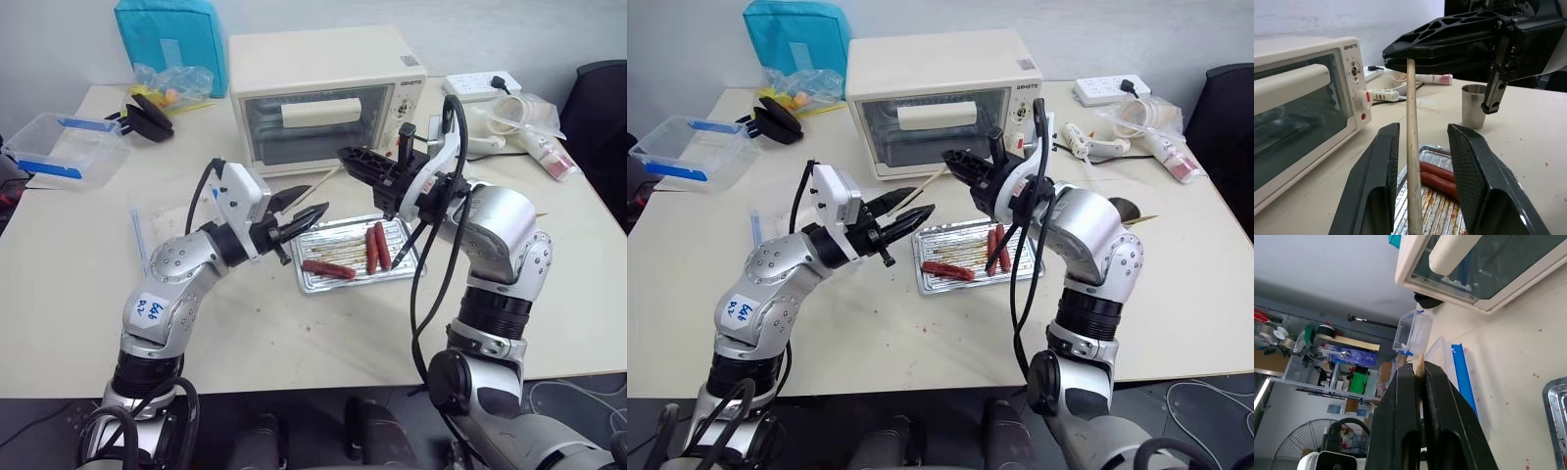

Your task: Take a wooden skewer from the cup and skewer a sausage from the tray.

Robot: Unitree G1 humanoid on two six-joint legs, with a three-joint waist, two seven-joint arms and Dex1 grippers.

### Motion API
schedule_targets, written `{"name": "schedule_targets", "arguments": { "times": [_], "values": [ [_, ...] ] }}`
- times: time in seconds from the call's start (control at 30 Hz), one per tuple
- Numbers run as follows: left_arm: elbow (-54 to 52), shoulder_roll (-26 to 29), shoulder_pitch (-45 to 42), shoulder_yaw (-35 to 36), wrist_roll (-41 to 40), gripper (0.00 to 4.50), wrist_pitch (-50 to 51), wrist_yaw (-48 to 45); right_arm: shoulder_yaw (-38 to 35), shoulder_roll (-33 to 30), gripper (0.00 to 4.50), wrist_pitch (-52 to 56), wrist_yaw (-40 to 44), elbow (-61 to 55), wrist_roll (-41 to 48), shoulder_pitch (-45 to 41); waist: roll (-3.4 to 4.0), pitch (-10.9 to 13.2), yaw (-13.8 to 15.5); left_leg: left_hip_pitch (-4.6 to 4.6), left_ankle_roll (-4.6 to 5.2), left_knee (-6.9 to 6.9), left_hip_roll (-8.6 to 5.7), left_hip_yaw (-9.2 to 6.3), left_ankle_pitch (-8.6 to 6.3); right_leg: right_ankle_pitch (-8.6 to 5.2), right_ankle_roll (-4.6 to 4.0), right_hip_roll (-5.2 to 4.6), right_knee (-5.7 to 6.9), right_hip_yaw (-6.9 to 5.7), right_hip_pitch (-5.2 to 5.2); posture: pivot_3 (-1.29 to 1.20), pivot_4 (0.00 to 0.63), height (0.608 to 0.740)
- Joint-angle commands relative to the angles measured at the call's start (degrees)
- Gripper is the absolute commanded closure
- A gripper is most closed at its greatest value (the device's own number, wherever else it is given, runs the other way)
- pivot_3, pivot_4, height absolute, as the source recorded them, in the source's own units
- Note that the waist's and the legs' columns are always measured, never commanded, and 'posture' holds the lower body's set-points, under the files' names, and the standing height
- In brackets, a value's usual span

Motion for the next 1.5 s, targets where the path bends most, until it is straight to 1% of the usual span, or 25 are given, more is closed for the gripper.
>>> {"name": "schedule_targets", "arguments": {
  "times": [0.03,0.27,0.37,0.47,0.5,0.73,0.77,0.87,0.97,1.07,1.17,1.2,1.23,1.33,1.4,1.47,1.5],
  "values": [
    [-0.7,-0.3,-0.7,1.4,-0.1,2.87,-1.4,0.5,-0.4,0.0,4.50,-0.4,0.8,-2.2,1.2,-1.0,0.00,0.0,0.0,0.00,0.00,0.00,0.00,0.00,0.00,0.00,0.00,0.00,0.00,0.00,0.00,0.00,0.150,0.740],
    [-0.9,-1.1,-0.6,1.7,-0.3,2.87,-1.4,1.1,-0.4,0.1,4.50,-0.6,0.2,-2.2,1.2,-0.9,0.00,0.0,0.0,0.00,0.00,0.00,0.00,0.00,0.00,0.00,0.00,0.00,0.00,0.00,0.00,0.00,0.150,0.740],
    [-1.0,-1.5,-0.5,1.7,-0.4,3.44,-1.5,1.2,-0.6,0.2,4.50,-0.8,0.0,-2.2,1.2,-1.3,0.00,0.0,0.0,0.00,0.01,0.00,0.00,0.00,0.00,0.00,0.00,0.00,0.00,0.00,0.00,0.00,0.150,0.740],
    [-1.0,-1.8,-0.3,1.5,-0.4,4.33,-1.8,1.2,-0.7,0.4,4.50,-1.0,-0.1,-2.2,1.2,-1.7,0.00,0.0,0.0,0.00,0.01,0.00,0.00,0.00,-0.01,0.00,0.00,0.00,-0.01,0.00,0.00,0.00,0.150,0.740],
    [-1.0,-2.0,-0.3,1.6,-0.4,4.47,-1.9,1.4,-0.7,0.4,4.50,-1.0,-0.1,-2.2,1.2,-1.8,0.00,0.0,0.0,0.00,0.01,0.00,0.00,0.00,-0.01,0.00,0.00,0.00,-0.01,0.00,0.00,0.00,0.150,0.740],
    [-1.7,-2.3,-0.5,2.0,-0.8,4.47,-1.5,2.0,-0.3,-0.5,4.50,-0.9,-0.2,-1.8,1.2,-1.3,0.00,0.0,0.0,0.00,0.02,-0.01,0.00,0.00,-0.01,0.00,0.00,0.00,-0.01,0.00,0.00,0.00,0.150,0.740],
    [-1.7,-2.2,-0.5,2.0,-0.7,4.47,-1.5,2.1,0.1,-1.3,4.50,-0.6,0.0,-1.6,1.2,-1.1,0.00,0.0,0.0,0.00,0.02,-0.01,0.00,0.00,-0.01,0.00,0.00,0.00,-0.01,0.00,0.00,0.00,0.150,0.740],
    [-1.5,-1.1,-0.3,2.3,-0.4,4.47,-0.9,1.9,2.7,-6.9,4.50,1.0,2.0,-0.8,1.2,0.1,0.00,0.0,0.0,-0.01,0.03,-0.01,0.00,0.00,-0.02,0.00,0.00,-0.01,-0.03,0.00,0.00,0.00,0.150,0.740],
    [-1.0,0.5,0.2,3.3,-0.3,4.50,-0.9,1.3,4.7,-11.1,3.75,2.0,5.7,-0.6,1.2,1.8,0.00,0.0,0.1,-0.02,0.06,-0.01,0.00,0.00,-0.04,0.00,0.00,-0.01,-0.07,-0.01,0.00,0.00,0.150,0.740],
    [-0.7,1.9,0.4,4.4,-0.6,4.50,-0.7,0.9,7.8,-16.8,2.80,2.6,8.3,-0.6,1.2,3.1,-0.01,0.0,0.1,-0.03,0.07,-0.03,0.00,0.00,-0.04,0.00,0.01,0.00,-0.11,-0.04,0.00,0.00,0.150,0.740],
    [-0.4,3.1,0.5,5.7,-0.8,4.50,-0.4,0.8,10.4,-21.6,1.72,2.9,11.7,-0.4,0.6,3.6,-0.01,0.0,0.1,-0.04,0.10,-0.03,-0.01,0.02,-0.06,0.02,0.04,-0.02,-0.17,-0.04,0.00,0.00,0.150,0.740],
    [-0.4,3.6,0.6,6.2,-0.8,4.50,-0.3,0.6,11.4,-24.3,1.47,4.5,15.5,-1.0,-2.7,3.3,-0.01,0.0,0.0,-0.04,0.10,-0.03,0.00,0.04,-0.06,0.03,0.05,-0.01,-0.18,-0.03,0.00,0.00,0.150,0.740],
    [-0.6,4.3,0.8,6.7,-1.0,4.50,0.1,0.4,12.6,-27.0,1.47,6.1,19.7,-2.0,-6.5,3.0,-0.01,0.0,0.1,-0.03,0.10,-0.04,0.00,0.05,-0.06,0.03,0.06,-0.01,-0.18,-0.02,0.00,0.00,0.150,0.740],
    [-2.3,7.8,2.2,8.9,-2.8,4.50,2.4,-1.5,19.6,-37.4,1.47,7.8,37.5,-8.0,-24.7,2.7,0.00,0.0,0.2,-0.05,0.11,-0.04,-0.01,0.04,-0.07,0.04,0.06,-0.01,-0.24,-0.06,0.00,0.00,0.150,0.740],
    [-4.0,11.0,3.4,10.7,-5.1,4.50,4.7,-3.7,26.1,-44.1,1.47,4.4,49.9,-11.2,-37.5,2.4,0.00,0.0,0.1,-0.05,0.17,-0.07,0.01,0.03,-0.11,0.03,0.06,0.01,-0.30,-0.06,-0.02,0.00,0.150,0.740],
    [-5.6,14.1,4.6,12.2,-7.6,4.50,7.0,-5.9,31.6,-48.7,1.47,-0.5,59.7,-12.1,-48.4,2.4,-0.02,0.0,0.1,-0.05,0.33,-0.09,0.02,0.02,-0.22,0.03,0.06,0.03,-0.37,-0.08,-0.03,0.00,0.150,0.740],
    [-6.7,16.1,5.4,13.0,-9.3,4.50,8.7,-7.4,34.0,-50.4,1.47,-3.0,63.2,-11.6,-53.7,2.3,-0.03,0.0,0.1,-0.05,0.32,-0.09,0.01,0.04,-0.22,0.04,0.06,0.02,-0.39,-0.07,-0.03,0.00,0.150,0.740]
  ]
}}
